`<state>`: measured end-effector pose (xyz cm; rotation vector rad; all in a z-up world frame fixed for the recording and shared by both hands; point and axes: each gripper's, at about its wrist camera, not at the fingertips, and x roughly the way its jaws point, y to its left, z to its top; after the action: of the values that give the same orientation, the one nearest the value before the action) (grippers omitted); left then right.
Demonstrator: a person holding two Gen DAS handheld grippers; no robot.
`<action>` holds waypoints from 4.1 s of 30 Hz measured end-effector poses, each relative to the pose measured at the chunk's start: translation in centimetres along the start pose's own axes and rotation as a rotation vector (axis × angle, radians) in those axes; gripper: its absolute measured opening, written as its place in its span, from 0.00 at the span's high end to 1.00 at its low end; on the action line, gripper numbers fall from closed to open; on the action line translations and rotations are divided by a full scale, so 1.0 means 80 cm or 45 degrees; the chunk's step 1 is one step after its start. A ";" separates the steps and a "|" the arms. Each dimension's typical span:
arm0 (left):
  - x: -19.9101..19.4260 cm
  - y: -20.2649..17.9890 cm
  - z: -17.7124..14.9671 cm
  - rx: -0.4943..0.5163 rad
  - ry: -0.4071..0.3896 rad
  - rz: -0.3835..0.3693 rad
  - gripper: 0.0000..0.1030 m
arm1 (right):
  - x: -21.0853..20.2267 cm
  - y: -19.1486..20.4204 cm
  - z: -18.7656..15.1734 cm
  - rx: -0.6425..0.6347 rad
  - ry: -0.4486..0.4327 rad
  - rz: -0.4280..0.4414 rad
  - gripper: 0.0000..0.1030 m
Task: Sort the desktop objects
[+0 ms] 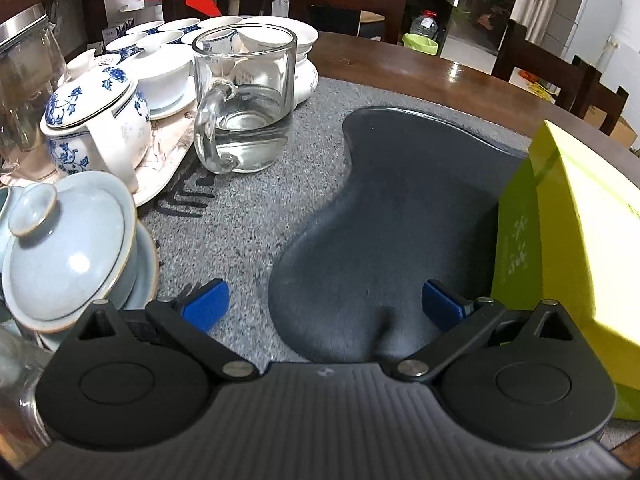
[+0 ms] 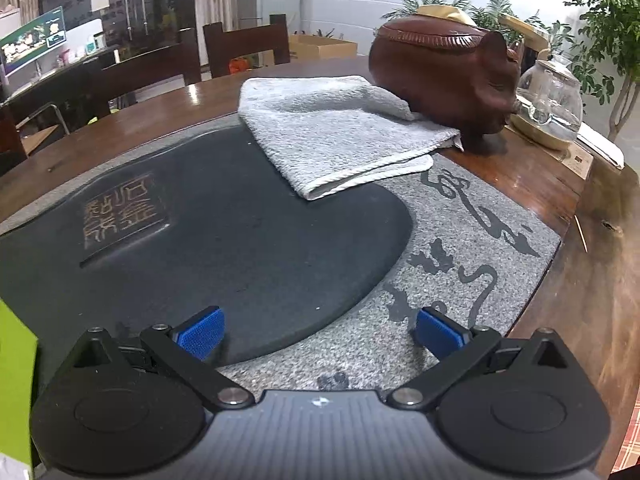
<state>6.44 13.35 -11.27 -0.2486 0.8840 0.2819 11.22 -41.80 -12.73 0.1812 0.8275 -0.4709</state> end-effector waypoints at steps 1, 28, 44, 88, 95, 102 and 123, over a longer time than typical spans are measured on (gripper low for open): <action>0.002 0.000 0.001 -0.004 -0.002 0.001 0.01 | 0.002 0.000 0.000 0.000 0.000 0.000 0.00; 0.041 -0.013 0.021 0.006 -0.089 0.046 0.00 | 0.028 -0.008 0.009 0.023 -0.057 -0.107 0.00; 0.058 -0.016 0.025 0.089 -0.151 0.144 0.00 | 0.032 -0.009 0.007 0.032 -0.106 -0.125 0.00; 0.071 -0.011 0.027 0.107 -0.247 0.199 0.00 | 0.030 -0.009 0.004 0.033 -0.121 -0.120 0.00; 0.071 -0.012 0.027 0.108 -0.246 0.199 0.00 | 0.030 -0.009 0.003 0.034 -0.122 -0.120 0.00; 0.071 -0.012 0.026 0.107 -0.246 0.199 0.00 | 0.030 -0.009 0.003 0.034 -0.122 -0.120 0.00; 0.071 -0.012 0.027 0.107 -0.246 0.199 0.00 | 0.030 -0.009 0.003 0.034 -0.122 -0.120 0.00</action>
<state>11.71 13.96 -14.35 -0.0726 0.7226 0.4065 12.44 -43.31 -14.29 0.1439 0.7382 -0.5750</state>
